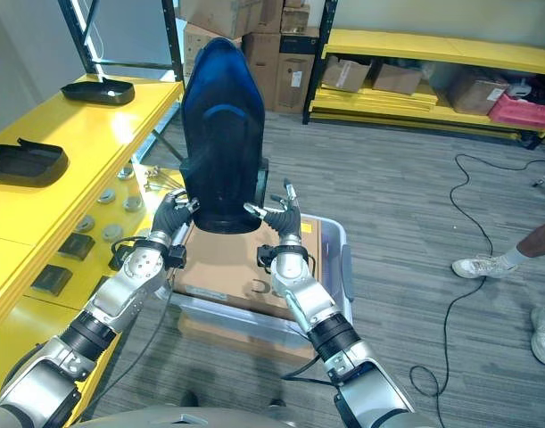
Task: Move parts from the plastic box to the shelf.
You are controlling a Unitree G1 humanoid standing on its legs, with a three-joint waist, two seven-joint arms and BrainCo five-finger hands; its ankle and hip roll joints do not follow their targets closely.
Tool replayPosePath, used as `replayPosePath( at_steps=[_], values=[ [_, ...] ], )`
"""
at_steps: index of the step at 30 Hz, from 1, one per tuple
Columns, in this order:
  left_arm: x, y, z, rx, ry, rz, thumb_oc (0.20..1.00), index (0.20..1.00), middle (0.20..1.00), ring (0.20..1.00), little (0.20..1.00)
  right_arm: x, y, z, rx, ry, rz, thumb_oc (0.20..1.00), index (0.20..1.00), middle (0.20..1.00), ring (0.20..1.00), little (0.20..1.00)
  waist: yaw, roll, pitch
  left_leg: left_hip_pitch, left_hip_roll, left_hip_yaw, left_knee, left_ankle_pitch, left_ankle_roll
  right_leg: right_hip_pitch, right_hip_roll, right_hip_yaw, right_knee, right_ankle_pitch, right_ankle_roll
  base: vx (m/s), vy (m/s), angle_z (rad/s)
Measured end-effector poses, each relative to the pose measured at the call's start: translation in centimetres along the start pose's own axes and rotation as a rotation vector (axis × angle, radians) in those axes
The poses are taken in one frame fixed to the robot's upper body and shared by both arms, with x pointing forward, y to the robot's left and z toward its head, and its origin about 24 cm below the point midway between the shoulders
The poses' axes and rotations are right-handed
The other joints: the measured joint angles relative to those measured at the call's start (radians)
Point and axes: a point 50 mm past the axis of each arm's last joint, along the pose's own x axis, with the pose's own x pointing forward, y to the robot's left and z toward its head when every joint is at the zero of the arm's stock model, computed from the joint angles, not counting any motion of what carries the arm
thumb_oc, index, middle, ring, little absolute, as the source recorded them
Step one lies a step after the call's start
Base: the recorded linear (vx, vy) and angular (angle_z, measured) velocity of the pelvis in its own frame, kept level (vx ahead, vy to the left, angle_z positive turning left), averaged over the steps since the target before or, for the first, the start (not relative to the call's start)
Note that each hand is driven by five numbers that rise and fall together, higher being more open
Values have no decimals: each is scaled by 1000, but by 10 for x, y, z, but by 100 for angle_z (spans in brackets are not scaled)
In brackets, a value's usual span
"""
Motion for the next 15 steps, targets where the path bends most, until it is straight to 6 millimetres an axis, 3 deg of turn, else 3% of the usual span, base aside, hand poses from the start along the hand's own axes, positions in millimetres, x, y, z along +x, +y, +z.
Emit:
replayPosePath(
  at_steps=[15],
  values=[
    [0,-1,2,0,-17,32,200,200,200,200,200,0,0,1,8,-11,8,1000,1000,1000,1000,1000,-4,3,2,1,0,4,0,0,0,0,0,5,0,-1,0,0,0,0]
  ],
)
